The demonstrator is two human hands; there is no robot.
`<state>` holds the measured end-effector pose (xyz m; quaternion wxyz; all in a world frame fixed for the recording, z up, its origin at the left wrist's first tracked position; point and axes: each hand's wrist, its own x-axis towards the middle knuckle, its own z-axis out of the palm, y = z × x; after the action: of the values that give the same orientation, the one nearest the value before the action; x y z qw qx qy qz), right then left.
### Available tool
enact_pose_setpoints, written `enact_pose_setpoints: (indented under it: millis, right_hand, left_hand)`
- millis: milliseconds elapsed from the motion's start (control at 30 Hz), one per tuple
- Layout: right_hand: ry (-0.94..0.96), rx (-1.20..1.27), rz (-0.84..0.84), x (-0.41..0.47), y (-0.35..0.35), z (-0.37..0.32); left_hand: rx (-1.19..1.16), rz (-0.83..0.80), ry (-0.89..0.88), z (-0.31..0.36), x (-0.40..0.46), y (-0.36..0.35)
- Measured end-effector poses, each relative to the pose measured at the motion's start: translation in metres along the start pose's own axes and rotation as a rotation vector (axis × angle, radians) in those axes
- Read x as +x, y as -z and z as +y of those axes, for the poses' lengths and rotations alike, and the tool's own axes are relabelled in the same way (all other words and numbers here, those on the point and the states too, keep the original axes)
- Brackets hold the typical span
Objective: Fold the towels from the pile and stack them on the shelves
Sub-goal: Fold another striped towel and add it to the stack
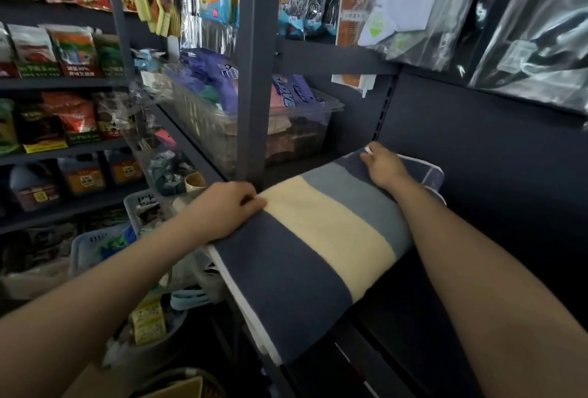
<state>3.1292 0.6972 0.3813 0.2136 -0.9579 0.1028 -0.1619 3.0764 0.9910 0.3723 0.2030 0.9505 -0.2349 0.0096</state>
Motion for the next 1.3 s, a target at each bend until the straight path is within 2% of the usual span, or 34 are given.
enact_pose_setpoints:
  millis: [200,333,433,533,633,733,767,867,1000,1133,1300]
  right_hand:
    - [0.038,-0.067,-0.136,0.003,0.004,-0.003]
    - [-0.079,0.041,-0.126,0.002,0.01,0.003]
    - [-0.063,0.222,-0.059,0.004,0.018,0.003]
    - [0.02,0.266,0.116,0.009,0.024,-0.003]
    - [-0.011,0.156,0.187,0.015,0.02,-0.006]
    - [-0.058,-0.21,-0.039,0.006,0.006,-0.003]
    - [-0.035,-0.238,-0.05,-0.001,0.001,-0.005]
    - [0.139,-0.097,0.118,-0.039,0.002,-0.031]
    - [0.387,-0.003,0.08,-0.117,0.009,-0.087]
    - [0.549,-0.099,-0.024,-0.181,0.002,-0.135]
    - [0.393,-0.29,0.027,-0.236,-0.019,-0.175]
  left_hand:
    - [-0.062,0.087,0.067,0.008,0.001,-0.007]
    - [0.15,0.071,0.092,0.019,-0.001,-0.012]
    - [0.169,0.067,0.073,0.02,0.001,-0.009]
    - [0.09,0.083,0.027,0.013,0.003,-0.003]
    - [0.016,0.08,-0.001,0.007,0.003,-0.001]
    - [0.005,0.04,0.0,0.002,-0.001,-0.005]
    - [0.006,0.029,0.0,0.0,-0.002,-0.006]
    - [-0.044,0.018,0.013,-0.012,-0.011,-0.008]
    - [-0.309,-0.1,0.088,-0.032,-0.034,-0.017]
    - [-0.953,-0.27,0.155,-0.05,-0.052,-0.023]
    - [-1.298,-0.325,0.139,-0.053,-0.057,-0.015]
